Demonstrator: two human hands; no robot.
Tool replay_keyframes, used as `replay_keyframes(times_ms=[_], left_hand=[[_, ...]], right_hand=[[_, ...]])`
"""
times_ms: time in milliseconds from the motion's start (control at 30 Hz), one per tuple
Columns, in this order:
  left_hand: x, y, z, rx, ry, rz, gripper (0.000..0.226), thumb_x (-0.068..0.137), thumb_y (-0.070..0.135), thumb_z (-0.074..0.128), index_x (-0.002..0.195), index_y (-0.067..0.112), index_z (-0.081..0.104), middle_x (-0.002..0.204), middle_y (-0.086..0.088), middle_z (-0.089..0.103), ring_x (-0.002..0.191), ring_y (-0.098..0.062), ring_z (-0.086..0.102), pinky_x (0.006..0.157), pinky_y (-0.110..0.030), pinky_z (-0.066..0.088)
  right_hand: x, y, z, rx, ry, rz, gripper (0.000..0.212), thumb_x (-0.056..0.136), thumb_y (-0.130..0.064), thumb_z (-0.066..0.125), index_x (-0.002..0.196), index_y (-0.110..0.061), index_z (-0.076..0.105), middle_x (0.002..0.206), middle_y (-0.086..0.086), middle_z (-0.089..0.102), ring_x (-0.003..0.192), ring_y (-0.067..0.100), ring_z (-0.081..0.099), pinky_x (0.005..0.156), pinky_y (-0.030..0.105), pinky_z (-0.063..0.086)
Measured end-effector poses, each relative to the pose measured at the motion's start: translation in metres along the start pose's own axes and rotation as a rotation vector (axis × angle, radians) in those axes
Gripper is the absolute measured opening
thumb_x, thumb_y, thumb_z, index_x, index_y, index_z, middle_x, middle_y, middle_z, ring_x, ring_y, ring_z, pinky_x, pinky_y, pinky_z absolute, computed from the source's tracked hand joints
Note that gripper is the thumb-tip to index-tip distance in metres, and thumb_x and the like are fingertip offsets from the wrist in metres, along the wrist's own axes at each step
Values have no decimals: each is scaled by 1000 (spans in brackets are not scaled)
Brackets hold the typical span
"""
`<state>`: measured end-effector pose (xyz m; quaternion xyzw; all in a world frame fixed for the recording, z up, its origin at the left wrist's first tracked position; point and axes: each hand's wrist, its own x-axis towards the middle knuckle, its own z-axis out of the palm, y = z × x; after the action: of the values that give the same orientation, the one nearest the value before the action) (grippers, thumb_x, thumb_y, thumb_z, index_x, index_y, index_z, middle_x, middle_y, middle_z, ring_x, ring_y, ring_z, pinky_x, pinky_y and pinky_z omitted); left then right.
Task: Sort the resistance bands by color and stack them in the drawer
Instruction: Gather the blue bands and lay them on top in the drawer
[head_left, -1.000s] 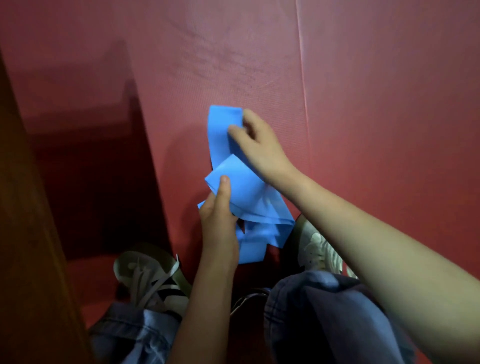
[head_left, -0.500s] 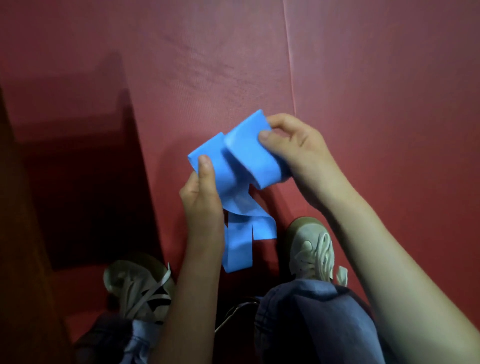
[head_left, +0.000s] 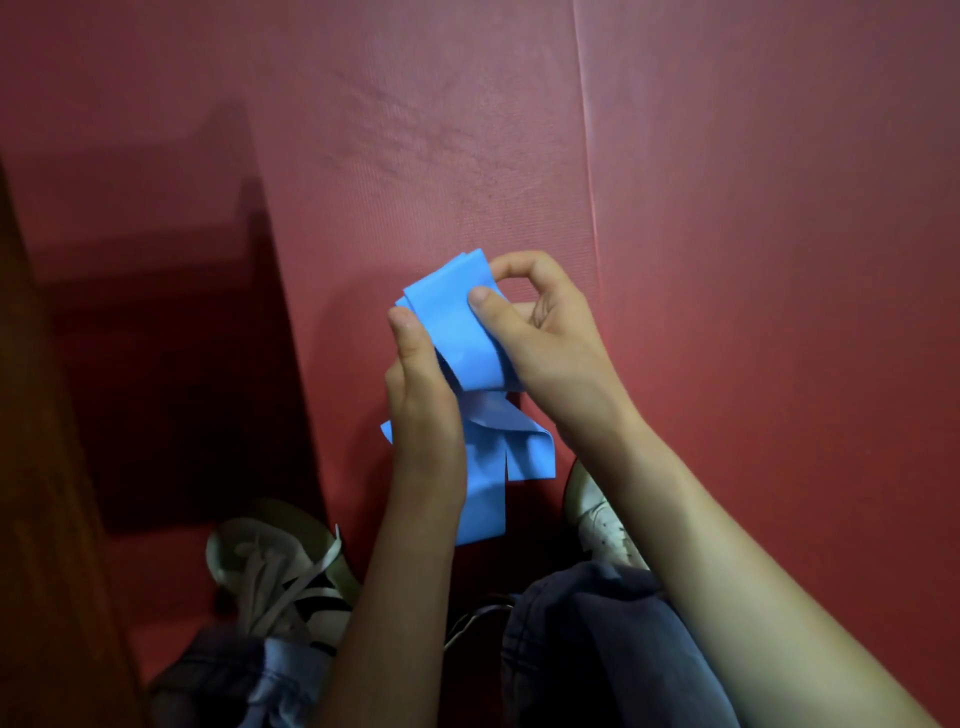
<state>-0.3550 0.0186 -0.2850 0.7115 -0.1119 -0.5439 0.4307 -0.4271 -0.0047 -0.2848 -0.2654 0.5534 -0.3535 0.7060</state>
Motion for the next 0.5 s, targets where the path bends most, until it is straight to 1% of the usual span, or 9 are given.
replay_keyframes(times_ms=[67, 100, 133, 200, 267, 333, 400, 433, 500], left_hand=[[0, -1, 0, -1, -59, 20, 32, 95, 34, 34, 84, 20, 60, 73, 11, 66, 68, -1, 62, 65, -13, 50], [0, -2, -1, 3, -81, 45, 24, 92, 32, 43, 81, 20, 60, 72, 9, 66, 67, -3, 62, 65, -15, 51], [0, -2, -2, 4, -85, 66, 18, 86, 31, 48, 77, 20, 60, 71, 8, 65, 66, -5, 61, 64, -16, 50], [3, -3, -4, 3, -76, 95, 17, 79, 31, 45, 73, 20, 58, 70, 4, 62, 66, -9, 59, 63, -19, 50], [4, 2, -5, -15, -54, 132, 18, 82, 30, 44, 74, 20, 56, 71, 2, 61, 70, -13, 58, 65, -23, 49], [5, 12, -6, -50, -49, 177, 20, 89, 27, 42, 77, 20, 56, 68, 8, 63, 68, -8, 59, 63, -19, 50], [5, 25, -5, -100, -75, 212, 20, 87, 28, 41, 76, 22, 56, 70, 8, 63, 68, -6, 59, 64, -18, 50], [4, 32, -5, -119, -84, 233, 19, 85, 30, 40, 76, 22, 55, 74, 5, 61, 71, -7, 57, 65, -19, 49], [3, 45, -3, -151, -104, 291, 19, 84, 31, 39, 76, 23, 54, 78, 2, 59, 74, -8, 56, 68, -19, 49]], right_hand=[[1, 3, -1, -41, 17, -26, 18, 89, -5, 51, 82, -21, 47, 53, -1, 60, 48, 12, 55, 48, 23, 46], [2, 5, -1, -75, 17, -40, 18, 89, -6, 52, 82, -22, 46, 52, -2, 59, 48, 13, 53, 47, 23, 44], [2, 5, -1, -109, 13, -50, 18, 88, -8, 53, 83, -24, 46, 50, -5, 58, 47, 11, 51, 46, 22, 42], [3, 7, -2, -152, -5, -69, 18, 85, -15, 57, 85, -27, 44, 46, -7, 54, 44, 8, 48, 45, 20, 38], [2, 7, -2, -181, -42, -81, 20, 78, -24, 58, 88, -31, 42, 54, -4, 58, 47, 10, 51, 48, 21, 39], [2, 5, -3, -234, -77, -113, 23, 75, -26, 59, 89, -32, 41, 63, -2, 62, 53, 9, 55, 54, 23, 41], [2, 2, -7, -275, -80, -143, 24, 75, -26, 60, 90, -32, 42, 68, 0, 63, 61, 15, 57, 59, 30, 44], [3, 1, -10, -355, -79, -176, 22, 75, -28, 60, 90, -31, 44, 71, -1, 63, 65, 17, 58, 63, 31, 45], [5, 2, -19, -665, -109, -256, 17, 74, -39, 59, 86, -29, 53, 71, -8, 59, 67, 6, 52, 65, 23, 41]])
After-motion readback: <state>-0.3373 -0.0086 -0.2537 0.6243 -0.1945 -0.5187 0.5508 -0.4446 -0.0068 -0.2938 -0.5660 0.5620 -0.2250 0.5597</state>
